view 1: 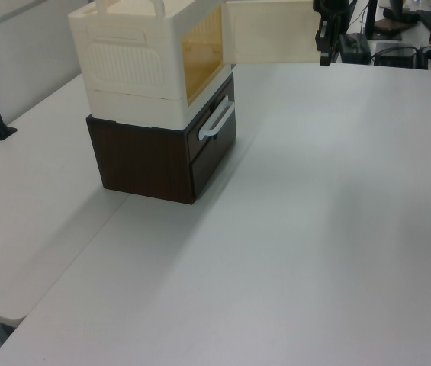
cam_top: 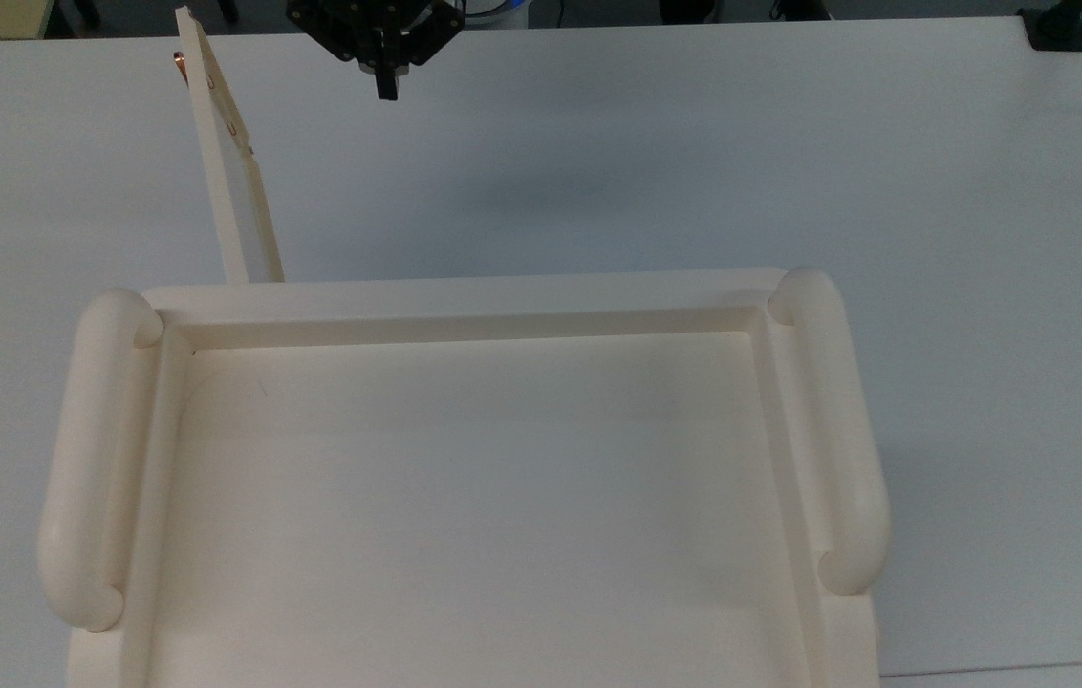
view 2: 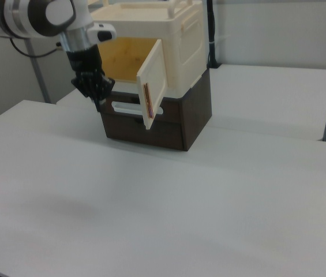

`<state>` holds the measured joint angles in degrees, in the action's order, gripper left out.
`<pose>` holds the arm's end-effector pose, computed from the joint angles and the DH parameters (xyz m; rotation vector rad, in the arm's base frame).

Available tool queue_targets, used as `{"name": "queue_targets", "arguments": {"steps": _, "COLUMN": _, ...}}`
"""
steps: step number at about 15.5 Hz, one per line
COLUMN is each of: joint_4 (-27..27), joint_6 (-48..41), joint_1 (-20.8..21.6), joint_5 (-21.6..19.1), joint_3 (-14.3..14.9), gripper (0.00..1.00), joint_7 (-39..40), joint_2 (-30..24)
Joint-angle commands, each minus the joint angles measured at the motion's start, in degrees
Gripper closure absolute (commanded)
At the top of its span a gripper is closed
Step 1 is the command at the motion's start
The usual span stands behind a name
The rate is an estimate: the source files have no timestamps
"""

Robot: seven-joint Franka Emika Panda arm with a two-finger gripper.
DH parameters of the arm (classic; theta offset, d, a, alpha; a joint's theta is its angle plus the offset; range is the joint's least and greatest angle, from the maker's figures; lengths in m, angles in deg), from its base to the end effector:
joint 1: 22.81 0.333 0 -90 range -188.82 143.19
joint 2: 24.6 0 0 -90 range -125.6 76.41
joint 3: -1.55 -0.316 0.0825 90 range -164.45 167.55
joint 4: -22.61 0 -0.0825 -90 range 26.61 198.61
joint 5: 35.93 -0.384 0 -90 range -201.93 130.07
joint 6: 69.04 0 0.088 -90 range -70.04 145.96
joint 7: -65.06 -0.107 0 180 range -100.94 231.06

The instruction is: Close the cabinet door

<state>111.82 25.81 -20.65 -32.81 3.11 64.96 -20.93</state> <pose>0.5819 0.0012 0.6024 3.0852 0.0193 0.0536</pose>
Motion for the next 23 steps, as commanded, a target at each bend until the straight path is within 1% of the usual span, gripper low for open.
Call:
{"name": "queue_targets", "arguments": {"steps": 1, "joint_4": -5.3, "joint_6": 0.3, "joint_1": -1.5, "joint_5": -0.9, "joint_3": 0.2, "gripper": 1.0, "joint_7": 1.1, "joint_2": -0.9}}
{"name": "queue_targets", "arguments": {"steps": 3, "joint_4": -8.0, "joint_6": 1.1, "joint_1": -2.1, "joint_5": -0.8, "joint_3": 0.3, "gripper": 1.0, "joint_7": 0.9, "joint_2": -0.9}}
{"name": "queue_targets", "arguments": {"steps": 6, "joint_4": -11.5, "joint_6": 4.8, "joint_1": -3.7, "joint_5": -0.8, "joint_3": 0.5, "gripper": 1.0, "joint_7": 0.4, "joint_2": -0.9}}
{"name": "queue_targets", "arguments": {"steps": 10, "joint_4": -12.5, "joint_6": 13.8, "joint_1": -5.4, "joint_5": -0.8, "joint_3": 3.1, "gripper": 1.0, "joint_7": 0.5, "joint_2": -1.1}}
{"name": "queue_targets", "arguments": {"steps": 13, "joint_4": -12.0, "joint_6": 19.3, "joint_1": -5.4, "joint_5": -0.8, "joint_3": 6.6, "gripper": 1.0, "joint_7": 1.0, "joint_2": -0.5}}
{"name": "queue_targets", "arguments": {"steps": 14, "joint_4": -11.9, "joint_6": 20.5, "joint_1": -5.4, "joint_5": -1.0, "joint_3": 7.7, "gripper": 1.0, "joint_7": 1.2, "joint_2": 0.3}}
{"name": "queue_targets", "arguments": {"steps": 16, "joint_4": -11.3, "joint_6": 21.1, "joint_1": -5.5, "joint_5": -1.1, "joint_3": 8.5, "gripper": 1.0, "joint_7": 1.2, "joint_2": 1.8}}
{"name": "queue_targets", "arguments": {"steps": 20, "joint_4": -9.9, "joint_6": 20.8, "joint_1": -5.5, "joint_5": -1.3, "joint_3": 8.5, "gripper": 1.0, "joint_7": 1.7, "joint_2": 3.6}}
{"name": "queue_targets", "arguments": {"steps": 23, "joint_4": -8.5, "joint_6": 20.5, "joint_1": -5.0, "joint_5": -2.2, "joint_3": 7.6, "gripper": 1.0, "joint_7": 1.3, "joint_2": 4.0}}
